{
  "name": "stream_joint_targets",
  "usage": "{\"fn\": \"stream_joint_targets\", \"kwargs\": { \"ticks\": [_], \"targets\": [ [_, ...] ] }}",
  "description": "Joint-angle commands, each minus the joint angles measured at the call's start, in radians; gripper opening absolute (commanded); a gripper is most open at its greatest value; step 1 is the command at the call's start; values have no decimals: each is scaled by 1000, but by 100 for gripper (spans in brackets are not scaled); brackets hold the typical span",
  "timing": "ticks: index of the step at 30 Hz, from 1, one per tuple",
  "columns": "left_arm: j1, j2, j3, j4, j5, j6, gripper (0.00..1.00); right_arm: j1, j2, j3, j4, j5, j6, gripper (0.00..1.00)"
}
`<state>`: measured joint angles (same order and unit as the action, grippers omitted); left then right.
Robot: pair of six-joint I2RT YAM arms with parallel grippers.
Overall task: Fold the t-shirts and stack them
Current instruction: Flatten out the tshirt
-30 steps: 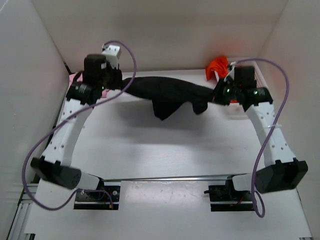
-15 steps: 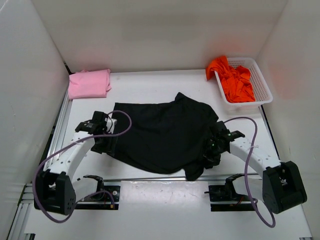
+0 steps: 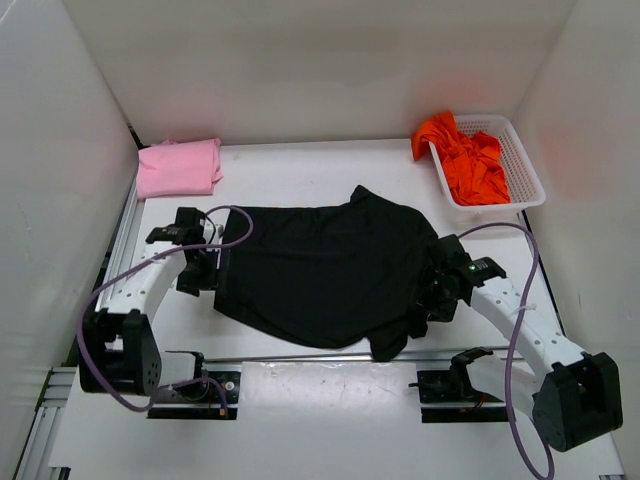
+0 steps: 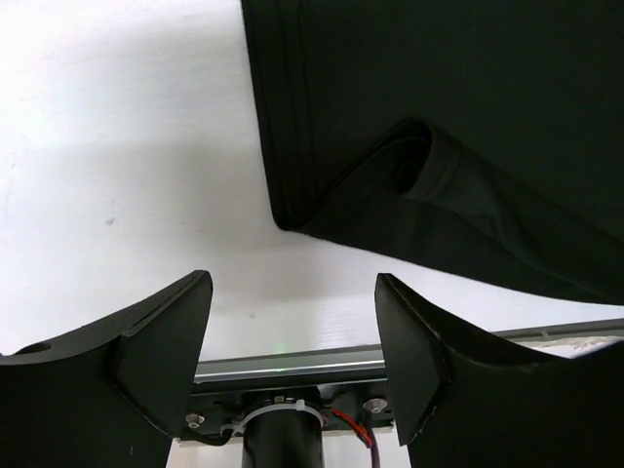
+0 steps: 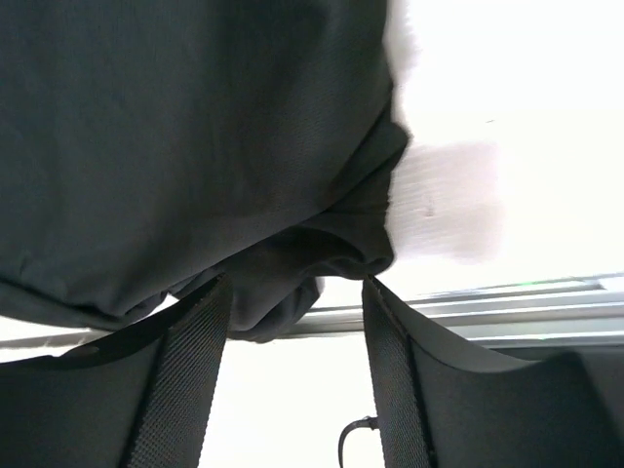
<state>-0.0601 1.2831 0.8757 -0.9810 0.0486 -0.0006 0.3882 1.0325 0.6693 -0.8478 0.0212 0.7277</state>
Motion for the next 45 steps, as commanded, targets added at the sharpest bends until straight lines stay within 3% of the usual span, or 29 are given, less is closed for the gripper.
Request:
{"fn": "stream_joint_targets", "kwargs": {
  "ticks": [1, 8, 14, 17, 19, 25, 31, 36, 38, 39, 40, 43, 45],
  "targets": [
    [-19, 16, 61, 47, 51, 1, 78, 3, -20, 59, -89, 94, 10, 61],
    [-177, 99, 138, 38, 105, 1, 79, 3, -20, 21, -63, 69, 19, 62],
    [-256, 212, 117, 77, 140, 1, 79, 3, -29, -40, 26, -15, 9, 64],
    [-285, 248, 92, 102, 88, 1, 74, 3, -49, -65, 35, -15, 9, 57],
    [-294, 257, 83, 102, 77, 1, 68, 3, -58, -97, 10, -15, 9, 52],
    [-294, 266, 83, 113, 77, 1, 24, 3, -58, -157, 1, -15, 52, 39],
    [-294, 229, 83, 104, 67, 1, 11, 3, -35, -157, 53, 33, 73, 41],
    [-294, 202, 83, 94, 66, 1, 11, 3, 11, -166, 107, 42, 73, 51],
    [-294, 193, 83, 84, 57, 1, 26, 3, 24, -166, 119, 42, 73, 52],
    [-294, 193, 83, 84, 45, 1, 53, 3, 38, -166, 130, 42, 73, 52],
    [-294, 193, 83, 84, 33, 1, 63, 3, 52, -166, 130, 42, 73, 52],
    [-294, 229, 92, 93, 33, 1, 73, 3, 75, -166, 150, 42, 73, 54],
    [-294, 269, 101, 93, 33, 1, 74, 3, 75, -166, 161, 42, 64, 56]
  ]
}}
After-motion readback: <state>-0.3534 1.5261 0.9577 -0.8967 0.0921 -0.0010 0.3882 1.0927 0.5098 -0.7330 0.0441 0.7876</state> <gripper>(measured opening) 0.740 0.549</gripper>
